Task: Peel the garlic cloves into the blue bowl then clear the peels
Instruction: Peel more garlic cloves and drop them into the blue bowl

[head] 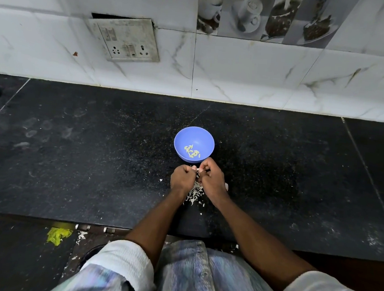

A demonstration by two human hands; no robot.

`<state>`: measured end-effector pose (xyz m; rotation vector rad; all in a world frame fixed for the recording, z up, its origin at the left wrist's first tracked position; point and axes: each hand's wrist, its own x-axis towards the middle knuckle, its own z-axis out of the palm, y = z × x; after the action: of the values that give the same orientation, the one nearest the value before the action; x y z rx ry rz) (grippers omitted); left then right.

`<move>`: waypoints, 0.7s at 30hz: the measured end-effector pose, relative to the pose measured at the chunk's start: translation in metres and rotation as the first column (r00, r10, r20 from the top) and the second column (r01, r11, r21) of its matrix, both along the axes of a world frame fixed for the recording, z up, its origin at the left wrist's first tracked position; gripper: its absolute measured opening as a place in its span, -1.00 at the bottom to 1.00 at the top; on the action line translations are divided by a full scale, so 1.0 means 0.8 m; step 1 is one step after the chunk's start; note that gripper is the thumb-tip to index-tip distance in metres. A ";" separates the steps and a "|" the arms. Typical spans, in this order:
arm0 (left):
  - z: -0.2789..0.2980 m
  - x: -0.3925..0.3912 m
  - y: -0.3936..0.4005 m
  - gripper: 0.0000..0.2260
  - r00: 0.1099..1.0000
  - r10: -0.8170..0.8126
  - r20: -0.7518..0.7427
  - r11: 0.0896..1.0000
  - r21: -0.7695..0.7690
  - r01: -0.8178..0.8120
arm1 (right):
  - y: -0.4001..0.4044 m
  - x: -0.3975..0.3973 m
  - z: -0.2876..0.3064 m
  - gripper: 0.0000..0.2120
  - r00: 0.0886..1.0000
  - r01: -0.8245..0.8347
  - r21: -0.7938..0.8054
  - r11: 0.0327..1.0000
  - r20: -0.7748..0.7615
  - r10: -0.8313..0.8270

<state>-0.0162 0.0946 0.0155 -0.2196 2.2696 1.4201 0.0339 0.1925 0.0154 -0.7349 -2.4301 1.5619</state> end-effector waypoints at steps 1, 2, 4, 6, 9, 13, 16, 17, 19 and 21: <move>0.003 -0.001 0.000 -0.74 1.000 -0.011 0.014 1.000 -0.014 0.011 | 0.000 0.000 0.000 -0.78 1.000 -0.005 0.027 1.000 -0.005 0.005; 0.006 -0.001 0.000 -0.77 0.999 -0.009 0.039 1.000 -0.014 0.009 | 0.000 0.002 0.002 -0.76 1.000 -0.009 0.052 0.999 -0.013 0.010; 0.015 -0.001 0.001 -0.77 0.991 0.035 0.126 0.997 0.069 -0.044 | 0.002 0.003 0.004 -0.73 0.999 -0.015 0.100 0.995 -0.039 0.019; 0.022 0.002 0.003 -0.74 0.960 0.077 0.271 0.968 0.209 -0.137 | 0.002 0.003 0.007 -0.74 0.998 -0.024 0.132 0.991 -0.050 0.031; 0.018 0.004 0.002 -0.69 0.927 0.070 0.367 0.955 0.245 -0.169 | 0.003 0.003 0.006 -0.75 0.999 -0.041 0.110 0.993 -0.015 0.043; 0.006 0.005 -0.007 -0.85 0.983 -0.129 -0.130 0.991 -0.064 0.121 | 0.000 0.000 0.002 -0.79 0.994 0.073 -0.194 0.978 0.096 -0.055; 0.008 0.006 -0.016 -0.88 0.837 -0.312 -0.449 0.938 -0.284 0.198 | -0.004 -0.005 0.007 -0.79 0.986 0.146 -0.331 0.932 0.127 -0.109; 0.007 0.004 -0.017 -0.87 0.774 -0.386 -0.502 0.902 -0.383 0.201 | -0.005 -0.006 0.008 -0.79 0.986 0.150 -0.350 0.925 0.127 -0.112; 0.003 0.001 -0.016 -0.87 0.671 -0.524 -0.525 0.808 -0.555 0.197 | -0.007 -0.005 0.009 -0.79 0.985 0.153 -0.367 0.917 0.129 -0.113; 0.003 0.005 -0.013 -0.91 0.726 -0.488 -0.484 0.820 -0.540 0.192 | -0.008 -0.005 0.004 -0.79 0.987 0.143 -0.304 0.942 0.120 -0.111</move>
<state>-0.0125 0.0844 0.0179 0.6052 2.9382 0.7879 0.0299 0.1863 0.0187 -1.0262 -2.1711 1.9224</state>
